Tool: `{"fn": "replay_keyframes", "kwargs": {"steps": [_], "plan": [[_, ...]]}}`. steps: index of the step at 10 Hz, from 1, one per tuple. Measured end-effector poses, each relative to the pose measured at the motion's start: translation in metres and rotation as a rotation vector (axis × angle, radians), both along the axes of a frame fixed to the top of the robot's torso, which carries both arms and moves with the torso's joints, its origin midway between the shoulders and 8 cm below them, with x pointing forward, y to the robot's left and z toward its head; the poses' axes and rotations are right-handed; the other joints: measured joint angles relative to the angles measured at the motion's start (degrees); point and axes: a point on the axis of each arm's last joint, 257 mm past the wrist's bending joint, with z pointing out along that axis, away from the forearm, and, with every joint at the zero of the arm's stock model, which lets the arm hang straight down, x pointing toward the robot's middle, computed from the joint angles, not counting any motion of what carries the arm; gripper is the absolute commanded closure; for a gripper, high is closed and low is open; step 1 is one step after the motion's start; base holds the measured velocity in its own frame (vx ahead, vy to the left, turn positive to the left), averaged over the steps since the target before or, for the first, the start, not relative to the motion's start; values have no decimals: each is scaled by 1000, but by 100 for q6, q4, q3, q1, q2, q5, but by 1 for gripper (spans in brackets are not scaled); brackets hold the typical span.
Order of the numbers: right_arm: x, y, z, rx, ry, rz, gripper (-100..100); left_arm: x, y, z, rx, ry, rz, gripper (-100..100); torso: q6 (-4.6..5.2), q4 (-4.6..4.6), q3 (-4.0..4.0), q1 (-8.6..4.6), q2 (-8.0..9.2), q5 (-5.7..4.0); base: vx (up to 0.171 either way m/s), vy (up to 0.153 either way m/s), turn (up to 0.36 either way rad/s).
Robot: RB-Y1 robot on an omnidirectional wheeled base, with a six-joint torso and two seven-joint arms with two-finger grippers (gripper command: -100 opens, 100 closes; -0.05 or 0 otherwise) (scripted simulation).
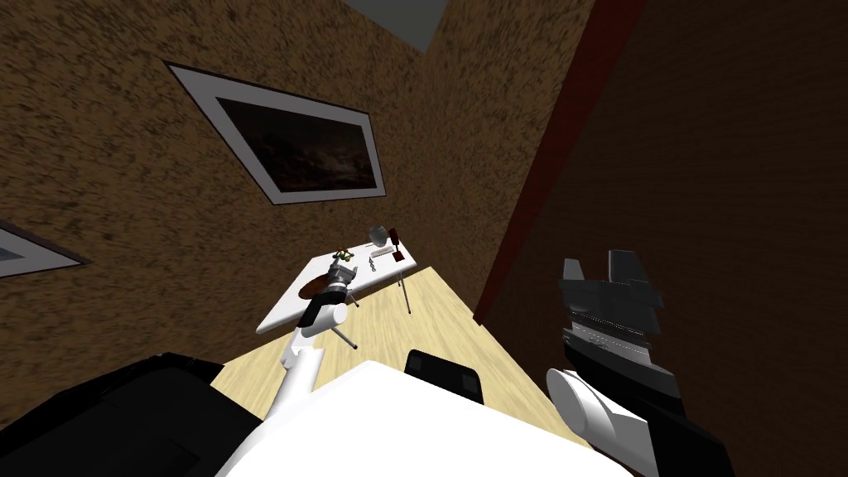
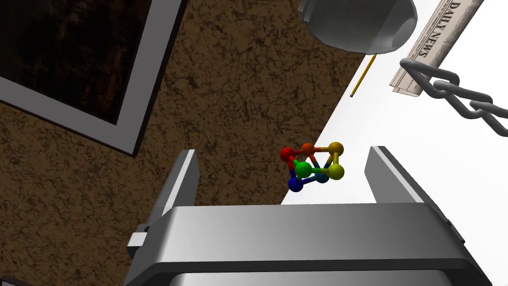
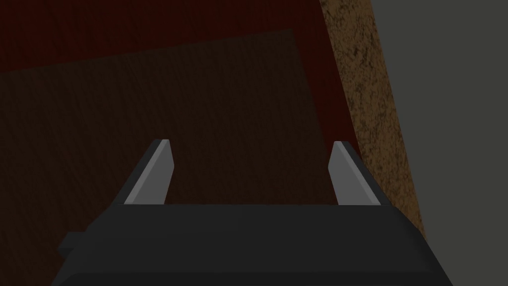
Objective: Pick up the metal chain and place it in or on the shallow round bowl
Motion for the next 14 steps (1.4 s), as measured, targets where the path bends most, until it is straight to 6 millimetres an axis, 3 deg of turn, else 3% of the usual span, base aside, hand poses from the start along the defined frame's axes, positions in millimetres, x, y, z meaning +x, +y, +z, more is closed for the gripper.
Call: {"fn": "replay_keyframes", "kwargs": {"steps": [2, 7, 14], "plan": [[0, 0, 0, 0, 0, 0, 0, -1, 25, -17, -100, -3, 38, -100, 0, -1, -4, -4, -6, -2, 81, -116, -23], [0, 0, 0, 0, 0, 0, 0, -23, 78, -34, -287, -53, 128, -100, 0, -6, -16, 14, -26, 3, 119, -88, -32], [0, 0, 0, 0, 0, 0, 0, -49, 128, -73, -591, -201, 256, -100, -2, -8, -18, 51, -28, 10, 141, -21, -5]]}}
